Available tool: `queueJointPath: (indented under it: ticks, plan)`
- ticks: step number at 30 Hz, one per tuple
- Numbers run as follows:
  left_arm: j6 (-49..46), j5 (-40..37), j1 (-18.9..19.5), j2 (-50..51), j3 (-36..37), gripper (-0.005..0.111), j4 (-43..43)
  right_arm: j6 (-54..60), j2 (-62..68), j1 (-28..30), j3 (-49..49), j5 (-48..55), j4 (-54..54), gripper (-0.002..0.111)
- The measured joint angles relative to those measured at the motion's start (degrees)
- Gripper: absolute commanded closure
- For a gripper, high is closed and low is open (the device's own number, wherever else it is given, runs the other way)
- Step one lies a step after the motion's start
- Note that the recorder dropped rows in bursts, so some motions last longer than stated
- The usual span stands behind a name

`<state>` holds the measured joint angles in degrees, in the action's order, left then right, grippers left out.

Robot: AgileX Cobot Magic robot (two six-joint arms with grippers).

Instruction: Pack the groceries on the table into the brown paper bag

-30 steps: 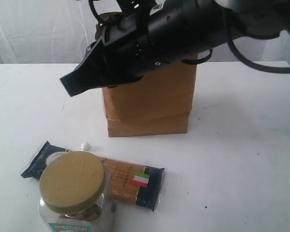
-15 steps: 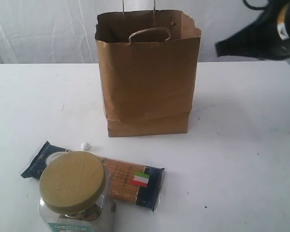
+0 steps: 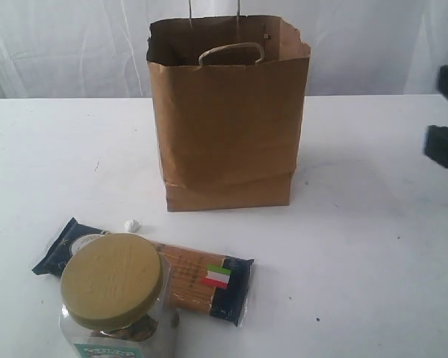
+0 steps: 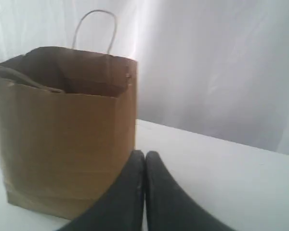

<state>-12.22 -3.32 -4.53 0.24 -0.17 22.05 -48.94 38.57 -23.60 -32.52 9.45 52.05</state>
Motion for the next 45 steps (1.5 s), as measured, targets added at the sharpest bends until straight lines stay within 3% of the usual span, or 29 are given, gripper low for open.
queueJointPath:
  ticks: [6,14,16,21,23,25,29,35,39,45]
  plan:
    - [14.2,2.8,0.0,0.0,0.0,0.107,7.8,0.2,-10.4,0.0,0.7,19.6,0.6,0.108]
    - [14.1,4.5,0.0,0.0,0.0,0.107,8.0,-0.6,-17.4,0.0,0.7,25.9,-1.2,0.108]
    - [14.0,10.8,0.0,0.0,0.2,0.107,7.9,-0.9,-17.5,0.0,0.8,26.0,-2.3,0.108]
    - [13.8,43.5,0.0,1.1,-1.4,0.107,13.8,-1.0,-17.5,0.0,2.4,26.0,-3.4,0.108]
    - [12.2,48.3,0.0,3.6,-5.2,0.107,17.6,-1.0,-17.5,0.0,3.6,26.0,-3.5,0.108]
    - [8.2,48.3,0.0,7.5,-11.1,0.107,18.0,-1.0,-17.5,0.0,4.9,25.4,-3.5,0.108]
    - [-8.2,36.4,0.0,21.3,-25.9,0.107,11.3,-1.0,-16.7,0.0,7.9,21.8,-3.6,0.108]
    - [-26.3,5.2,0.0,51.1,-47.6,0.107,8.5,-1.0,-13.1,0.0,10.4,14.6,-3.8,0.108]
    - [-27.3,-15.0,0.0,70.0,-60.7,0.107,6.4,-1.0,-11.5,0.0,10.4,11.5,-3.8,0.108]
    - [-16.7,-46.6,0.0,89.9,-80.5,0.107,1.9,-3.2,-11.1,0.0,10.4,9.7,-3.8,0.108]
